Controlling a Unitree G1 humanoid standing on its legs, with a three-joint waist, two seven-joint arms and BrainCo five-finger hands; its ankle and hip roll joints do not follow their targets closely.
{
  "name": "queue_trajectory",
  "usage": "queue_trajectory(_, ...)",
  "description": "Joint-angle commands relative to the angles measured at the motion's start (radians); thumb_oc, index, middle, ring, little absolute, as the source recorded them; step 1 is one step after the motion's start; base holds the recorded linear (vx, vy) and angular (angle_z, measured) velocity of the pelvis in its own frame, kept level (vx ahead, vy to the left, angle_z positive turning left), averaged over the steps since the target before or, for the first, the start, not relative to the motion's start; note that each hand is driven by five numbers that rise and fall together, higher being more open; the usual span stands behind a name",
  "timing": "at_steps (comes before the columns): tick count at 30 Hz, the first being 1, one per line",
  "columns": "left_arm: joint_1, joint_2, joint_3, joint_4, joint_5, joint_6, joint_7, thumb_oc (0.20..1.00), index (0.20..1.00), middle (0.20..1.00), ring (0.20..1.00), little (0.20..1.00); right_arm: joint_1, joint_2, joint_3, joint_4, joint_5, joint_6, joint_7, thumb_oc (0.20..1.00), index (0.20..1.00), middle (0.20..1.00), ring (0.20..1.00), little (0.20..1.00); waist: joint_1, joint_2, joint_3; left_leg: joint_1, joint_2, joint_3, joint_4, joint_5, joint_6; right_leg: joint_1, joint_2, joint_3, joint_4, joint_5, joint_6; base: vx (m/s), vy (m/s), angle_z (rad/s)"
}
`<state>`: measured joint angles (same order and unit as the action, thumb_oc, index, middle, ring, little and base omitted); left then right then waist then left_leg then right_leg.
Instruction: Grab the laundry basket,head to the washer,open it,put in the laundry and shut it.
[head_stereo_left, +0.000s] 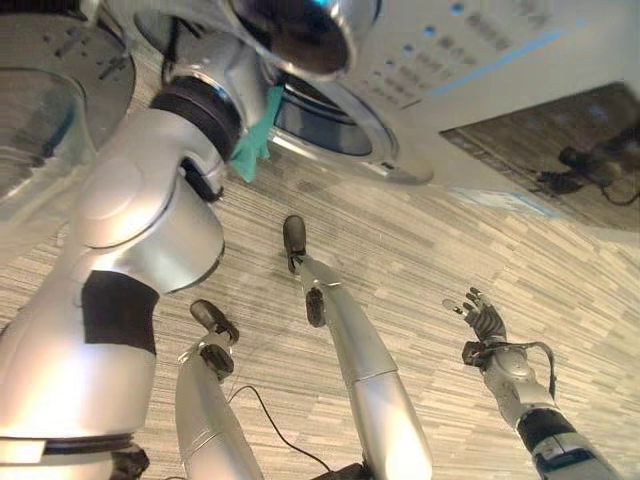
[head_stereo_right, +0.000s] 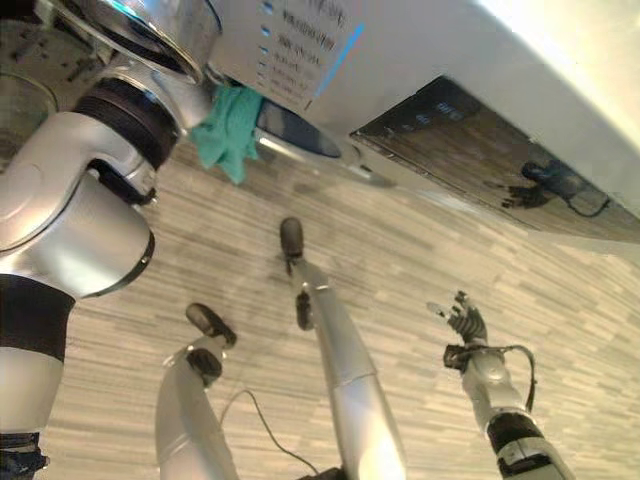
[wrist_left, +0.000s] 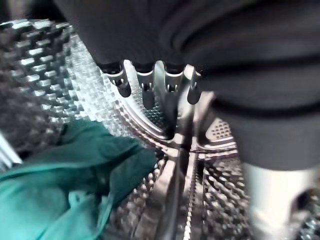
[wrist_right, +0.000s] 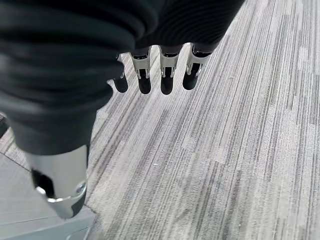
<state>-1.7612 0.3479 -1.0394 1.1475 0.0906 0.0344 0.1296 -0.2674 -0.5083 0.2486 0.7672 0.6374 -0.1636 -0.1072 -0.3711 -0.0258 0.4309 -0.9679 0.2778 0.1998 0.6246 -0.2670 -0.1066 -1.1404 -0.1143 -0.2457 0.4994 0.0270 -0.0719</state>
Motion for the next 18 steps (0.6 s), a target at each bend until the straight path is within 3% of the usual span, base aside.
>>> queue_trajectory(1,-0.004,-0.103,0.123,-0.101,0.014,-0.072,0.147,1.000,1.000,1.000,1.000,1.000,0.032,-0.043,-0.014,0.000,0.043,-0.041,-0.001,1.000,1.000,1.000,1.000,1.000,-0.031,-0.011,-0.039,0.195,-0.025,-0.028,0.049,-0.088,0.061,0.099,0.044,0.063,-0.062,-0.071,0.109,-0.05,0.014,0.27)
queue_trajectory(7,0.227,-0.140,0.230,-0.339,0.022,-0.069,0.181,1.000,1.000,1.000,1.000,1.000,0.021,-0.068,-0.053,-0.071,0.018,-0.035,-0.017,1.000,1.000,1.000,1.000,1.000,-0.003,-0.019,-0.023,0.266,-0.080,-0.047,-0.048,-0.119,0.083,0.172,0.012,0.060,-0.162,-0.021,0.138,-0.04,0.044,0.20)
queue_trajectory(11,0.555,-0.208,0.265,-0.431,-0.027,-0.077,0.069,1.000,1.000,1.000,1.000,1.000,0.038,-0.066,-0.090,-0.099,-0.041,0.007,-0.035,1.000,1.000,1.000,1.000,1.000,0.020,-0.017,-0.017,0.341,-0.128,-0.059,-0.115,-0.134,0.099,0.248,-0.024,0.053,-0.243,0.046,0.165,-0.08,0.131,0.30)
queue_trajectory(12,0.675,-0.232,0.264,-0.436,-0.055,-0.078,0.035,1.000,1.000,1.000,1.000,1.000,0.053,-0.056,-0.094,-0.092,-0.064,0.021,-0.038,1.000,1.000,1.000,1.000,1.000,0.031,-0.019,-0.013,0.364,-0.145,-0.066,-0.120,-0.136,0.104,0.276,-0.036,0.054,-0.257,0.063,0.171,-0.09,0.145,0.24)
queue_trajectory(18,0.899,-0.288,0.228,-0.331,-0.035,-0.081,0.026,1.000,1.000,1.000,1.000,1.000,0.057,-0.027,-0.047,-0.035,-0.141,0.057,-0.038,1.000,1.000,1.000,1.000,1.000,0.068,-0.025,0.000,0.449,-0.194,-0.084,-0.150,-0.135,0.114,0.381,-0.080,0.057,-0.300,0.102,0.187,-0.07,0.091,0.14)
